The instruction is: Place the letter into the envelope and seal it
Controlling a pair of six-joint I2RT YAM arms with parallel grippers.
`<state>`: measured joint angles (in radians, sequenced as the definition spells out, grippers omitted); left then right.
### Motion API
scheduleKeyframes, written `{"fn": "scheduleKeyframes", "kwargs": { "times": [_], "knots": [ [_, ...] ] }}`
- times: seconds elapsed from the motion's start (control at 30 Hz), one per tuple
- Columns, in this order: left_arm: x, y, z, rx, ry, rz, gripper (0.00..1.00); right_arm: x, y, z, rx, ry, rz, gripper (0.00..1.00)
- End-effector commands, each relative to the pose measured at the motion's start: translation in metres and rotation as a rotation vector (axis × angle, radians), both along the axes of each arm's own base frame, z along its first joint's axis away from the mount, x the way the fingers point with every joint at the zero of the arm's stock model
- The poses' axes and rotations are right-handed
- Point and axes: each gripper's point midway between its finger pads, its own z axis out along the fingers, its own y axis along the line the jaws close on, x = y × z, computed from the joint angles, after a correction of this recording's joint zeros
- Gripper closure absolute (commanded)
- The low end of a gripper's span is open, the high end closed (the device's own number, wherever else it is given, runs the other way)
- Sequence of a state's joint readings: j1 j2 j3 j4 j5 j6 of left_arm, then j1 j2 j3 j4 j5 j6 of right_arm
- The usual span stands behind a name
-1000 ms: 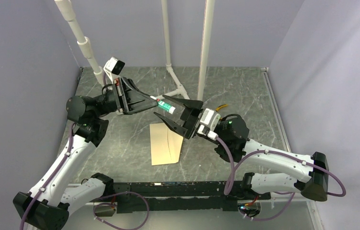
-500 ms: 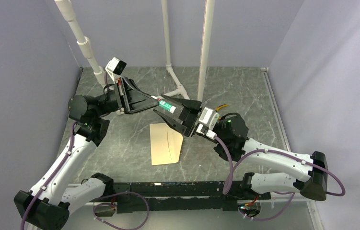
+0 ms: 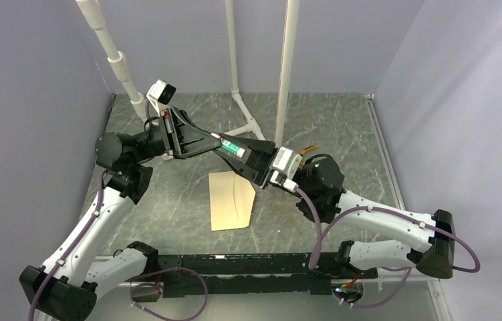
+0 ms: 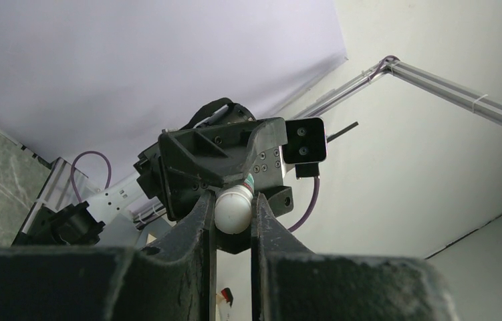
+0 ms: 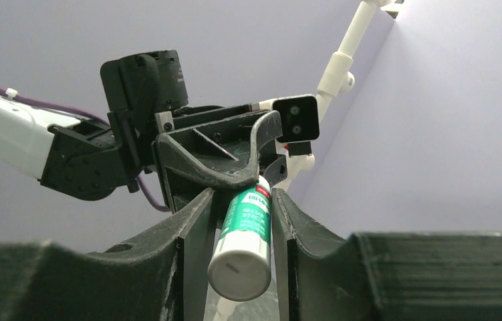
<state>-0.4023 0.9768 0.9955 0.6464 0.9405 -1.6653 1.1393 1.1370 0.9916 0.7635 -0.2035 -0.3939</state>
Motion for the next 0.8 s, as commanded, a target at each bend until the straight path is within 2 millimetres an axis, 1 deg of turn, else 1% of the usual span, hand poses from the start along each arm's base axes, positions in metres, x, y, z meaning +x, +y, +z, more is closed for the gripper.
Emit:
{"fn": "scheduleKeyframes", "kwargs": {
  "times": [0.0, 0.07, 0.1, 0.13, 0.27, 0.37, 0.4, 0.43, 0.47, 0.5, 0.53, 0.57, 0.6, 0.67, 0.7, 0.73, 0.77],
  "knots": [
    [-0.011, 0.005, 0.013, -0.028, -0.067, 0.005, 0.98, -0.003, -0.004, 0.022, 0.035, -0.033, 0.000, 0.62],
    [-0.011, 0.005, 0.013, -0.027, -0.065, 0.003, 0.98, -0.002, -0.005, 0.024, 0.040, -0.033, -0.001, 0.69],
    [-0.011, 0.005, 0.012, -0.028, -0.064, 0.002, 0.98, -0.003, -0.005, 0.024, 0.040, -0.032, -0.001, 0.77],
    [-0.011, 0.005, 0.012, -0.028, -0.064, 0.002, 0.97, -0.003, -0.005, 0.025, 0.041, -0.031, 0.000, 0.80],
    [-0.009, 0.004, 0.010, -0.022, -0.058, 0.004, 0.98, -0.004, -0.007, 0.028, 0.044, -0.024, 0.004, 0.83],
    [-0.008, 0.004, 0.009, -0.019, -0.058, 0.002, 0.98, -0.001, -0.007, 0.027, 0.040, -0.007, -0.006, 0.93],
    [-0.008, 0.003, 0.007, -0.013, -0.054, 0.003, 0.94, 0.001, -0.008, 0.026, 0.038, 0.004, -0.012, 0.96],
    [-0.007, 0.002, 0.005, -0.004, -0.053, 0.006, 0.82, 0.003, -0.008, 0.025, 0.036, 0.020, -0.020, 0.98],
    [-0.006, 0.002, 0.003, 0.006, -0.051, 0.011, 0.67, 0.006, -0.009, 0.022, 0.032, 0.042, -0.032, 1.00],
    [-0.004, 0.001, 0.000, 0.023, -0.050, 0.023, 0.51, 0.011, -0.010, 0.019, 0.028, 0.072, -0.048, 1.00],
    [-0.003, 0.001, -0.003, 0.040, -0.058, 0.042, 0.38, 0.015, -0.011, 0.014, 0.015, 0.110, -0.064, 1.00],
    [-0.001, 0.001, -0.007, 0.066, -0.059, 0.067, 0.26, 0.020, -0.014, 0.008, 0.008, 0.150, -0.083, 1.00],
    [0.002, 0.002, -0.014, 0.101, -0.060, 0.102, 0.18, 0.025, -0.016, 0.000, -0.001, 0.201, -0.105, 1.00],
    [0.011, 0.005, -0.027, 0.180, -0.068, 0.209, 0.11, 0.037, -0.025, -0.019, -0.016, 0.325, -0.155, 1.00],
    [0.014, 0.009, -0.035, 0.228, -0.077, 0.265, 0.10, 0.043, -0.029, -0.029, -0.026, 0.397, -0.187, 1.00],
    [0.019, 0.014, -0.048, 0.290, -0.059, 0.324, 0.09, 0.048, -0.035, -0.037, -0.030, 0.477, -0.212, 1.00],
    [0.023, 0.020, -0.059, 0.346, -0.053, 0.379, 0.09, 0.053, -0.038, -0.050, -0.039, 0.582, -0.235, 1.00]
  ]
}}
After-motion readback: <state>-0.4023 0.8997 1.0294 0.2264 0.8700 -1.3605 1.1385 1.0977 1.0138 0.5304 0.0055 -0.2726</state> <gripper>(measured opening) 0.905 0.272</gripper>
